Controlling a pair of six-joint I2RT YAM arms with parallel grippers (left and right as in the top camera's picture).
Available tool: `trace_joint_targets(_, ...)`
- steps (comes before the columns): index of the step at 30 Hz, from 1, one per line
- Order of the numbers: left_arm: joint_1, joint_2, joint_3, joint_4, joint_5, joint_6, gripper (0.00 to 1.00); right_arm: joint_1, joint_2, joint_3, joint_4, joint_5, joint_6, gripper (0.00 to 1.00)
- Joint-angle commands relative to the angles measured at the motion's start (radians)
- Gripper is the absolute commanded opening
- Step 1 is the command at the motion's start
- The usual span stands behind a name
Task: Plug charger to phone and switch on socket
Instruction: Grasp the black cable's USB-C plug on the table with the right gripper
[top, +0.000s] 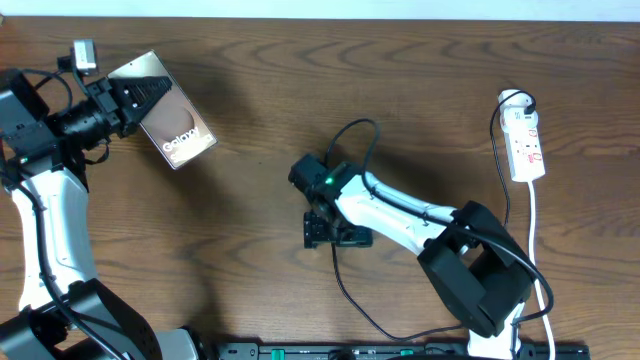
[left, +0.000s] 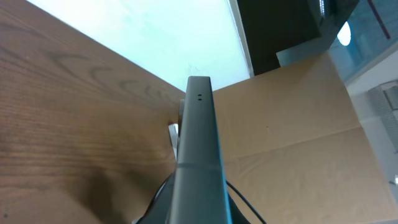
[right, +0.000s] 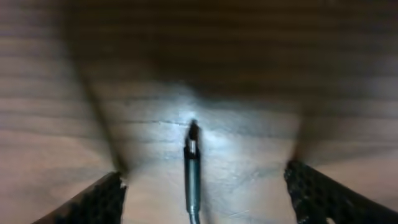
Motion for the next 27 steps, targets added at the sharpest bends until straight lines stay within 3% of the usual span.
trace_joint_targets(1, -0.002, -0.005, 0.000, -0.005, 0.036, 0.018, 0.08, 0.010, -0.006, -0.019, 0.005, 0.010, 0.041, 0.73)
trace_joint_targets(3, -0.002, -0.005, 0.000, -0.005, 0.035, 0.018, 0.08, 0.009, -0.006, -0.021, 0.006, 0.010, 0.042, 0.68)
trace_joint_targets(16, -0.002, -0.005, 0.000, -0.005, 0.035, 0.018, 0.08, 0.009, -0.006, -0.032, 0.020, 0.010, 0.066, 0.10)
trace_joint_targets(20, -0.002, -0.005, 0.000, -0.005, 0.035, 0.018, 0.08, 0.010, -0.006, -0.032, 0.024, 0.010, 0.066, 0.01)
trace_joint_targets(27, -0.002, -0.005, 0.000, -0.005, 0.035, 0.018, 0.08, 0.008, -0.006, -0.032, 0.018, 0.010, 0.066, 0.01)
